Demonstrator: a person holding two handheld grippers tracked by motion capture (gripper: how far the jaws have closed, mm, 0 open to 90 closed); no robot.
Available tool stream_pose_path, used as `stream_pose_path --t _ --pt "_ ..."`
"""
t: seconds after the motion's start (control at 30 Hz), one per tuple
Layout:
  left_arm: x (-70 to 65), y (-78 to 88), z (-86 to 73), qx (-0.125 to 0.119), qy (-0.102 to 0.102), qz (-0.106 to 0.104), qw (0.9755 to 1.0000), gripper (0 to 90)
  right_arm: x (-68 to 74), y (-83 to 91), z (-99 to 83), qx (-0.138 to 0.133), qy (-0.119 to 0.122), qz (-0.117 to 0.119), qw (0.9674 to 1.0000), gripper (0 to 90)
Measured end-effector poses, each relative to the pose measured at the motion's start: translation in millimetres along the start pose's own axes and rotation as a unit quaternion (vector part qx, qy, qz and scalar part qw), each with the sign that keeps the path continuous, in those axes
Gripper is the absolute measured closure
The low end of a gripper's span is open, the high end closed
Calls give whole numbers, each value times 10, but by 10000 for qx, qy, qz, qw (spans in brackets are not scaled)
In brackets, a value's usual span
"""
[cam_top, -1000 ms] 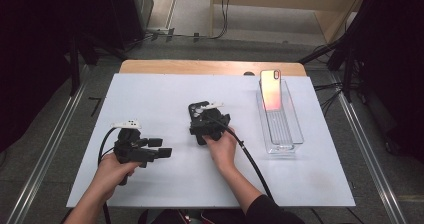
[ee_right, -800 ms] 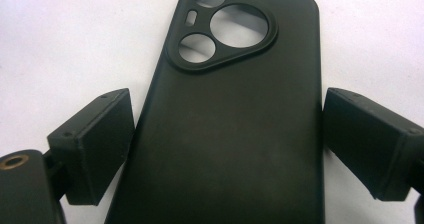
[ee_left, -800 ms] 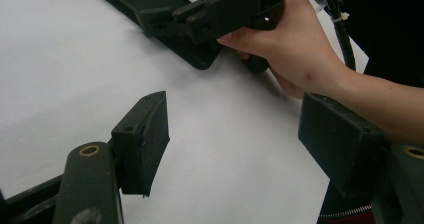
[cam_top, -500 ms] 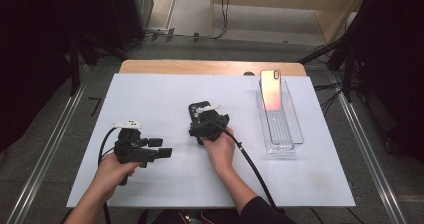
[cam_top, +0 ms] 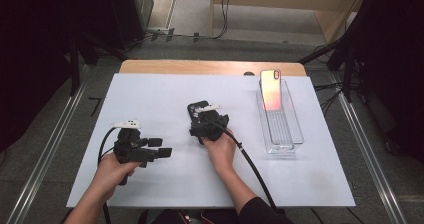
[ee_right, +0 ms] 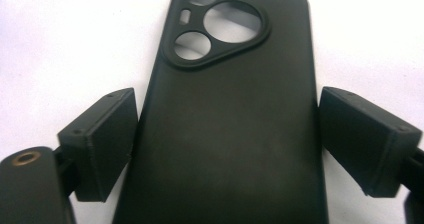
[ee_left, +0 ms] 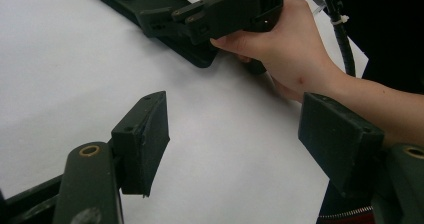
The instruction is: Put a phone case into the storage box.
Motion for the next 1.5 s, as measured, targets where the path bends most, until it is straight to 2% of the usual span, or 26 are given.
stream_pose_path --t 0.33,0.57,0.67,0.97,1.07,1.37,1.5 --pt "8 5 -1 -9 6 -18 10000 287 -25 14 -2 34 97 87 9999 124" --pt "12 4 0 -15 31 -22 10000 287 -82 49 20 149 44 366 9992 134" --pt "11 1 0 -15 24 -25 10000 287 -114 79 35 171 67 391 9991 135" --pt "23 6 1 -29 76 -6 10000 287 -205 259 108 123 -33 668 9977 135" --pt "28 2 2 -28 98 -1 9999 287 -234 335 115 90 -92 889 9960 135" --pt "32 6 16 -56 142 -8 9999 288 -294 579 100 2 -75 1306 9914 134" --pt "36 2 30 -22 175 20 9998 288 -309 687 73 -29 13 1364 9906 134"
Point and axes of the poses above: each handheld gripper's, and its own axes: y roughly backward along the jaws, z roughly out of its top, x roughly to its left, the point moved 5 cm from there along -y, roughly forward along the jaws, and after that the axes turned 15 degrees about x, right-handed, at the moved point
